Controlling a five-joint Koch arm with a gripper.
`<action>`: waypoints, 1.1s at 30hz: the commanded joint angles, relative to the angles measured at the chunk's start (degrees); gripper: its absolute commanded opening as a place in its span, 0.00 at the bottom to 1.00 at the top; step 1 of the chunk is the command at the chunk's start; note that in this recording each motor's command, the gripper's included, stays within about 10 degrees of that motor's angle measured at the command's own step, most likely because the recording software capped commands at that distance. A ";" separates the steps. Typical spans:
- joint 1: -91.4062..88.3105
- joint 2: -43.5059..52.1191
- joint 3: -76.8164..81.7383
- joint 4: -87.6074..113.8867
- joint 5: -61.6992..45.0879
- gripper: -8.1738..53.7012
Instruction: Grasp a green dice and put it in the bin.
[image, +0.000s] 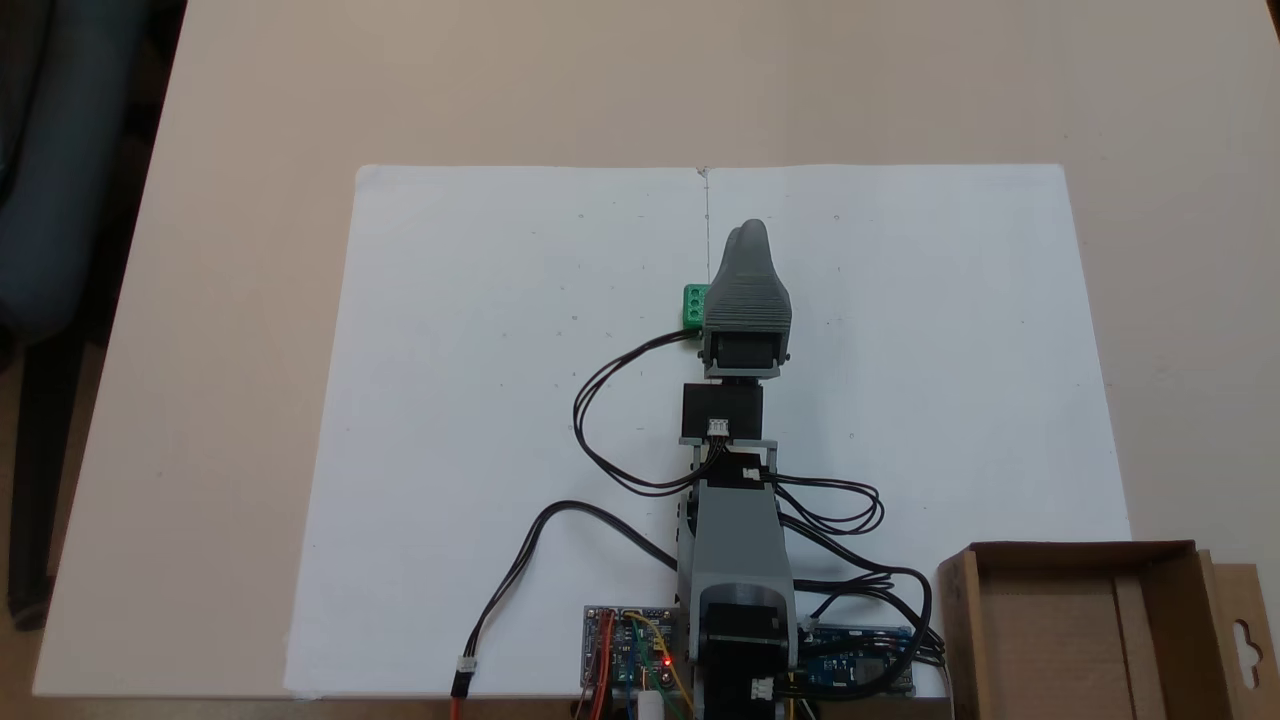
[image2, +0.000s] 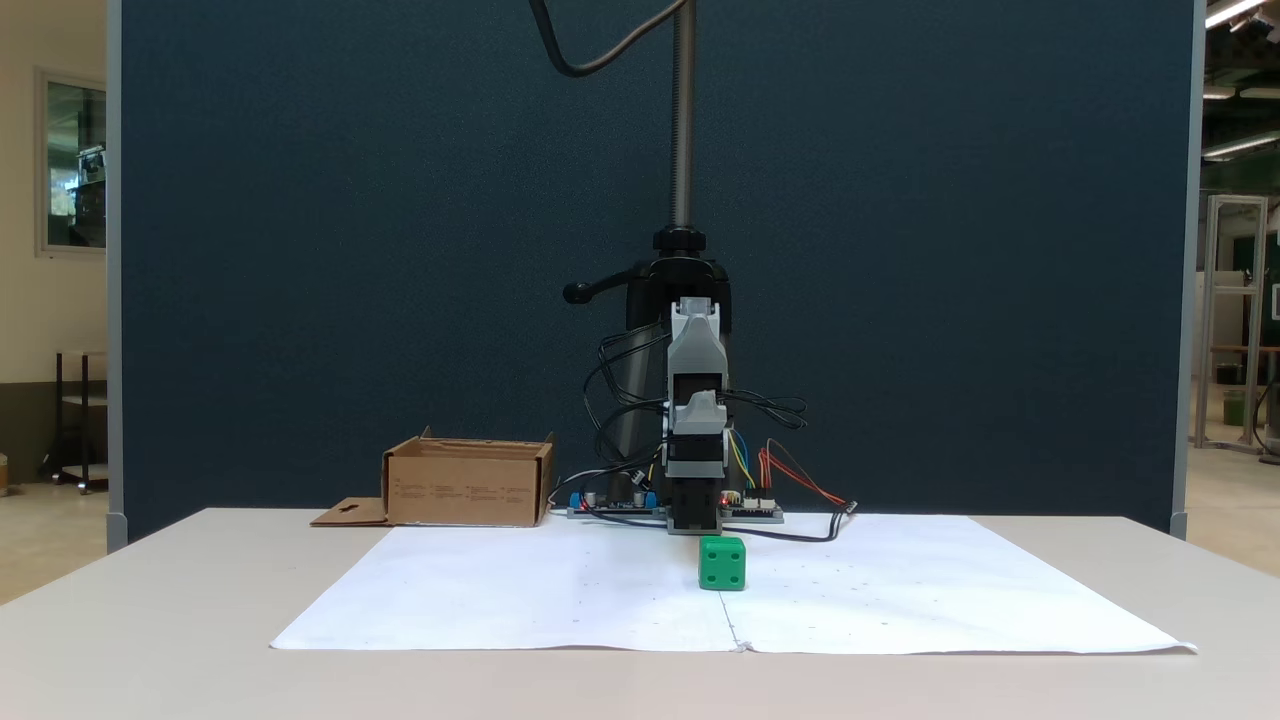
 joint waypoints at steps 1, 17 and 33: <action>-1.14 6.24 3.69 4.22 -6.42 0.85; -1.05 6.24 3.69 5.80 -6.33 0.85; -1.05 6.15 -1.41 15.21 -6.50 0.83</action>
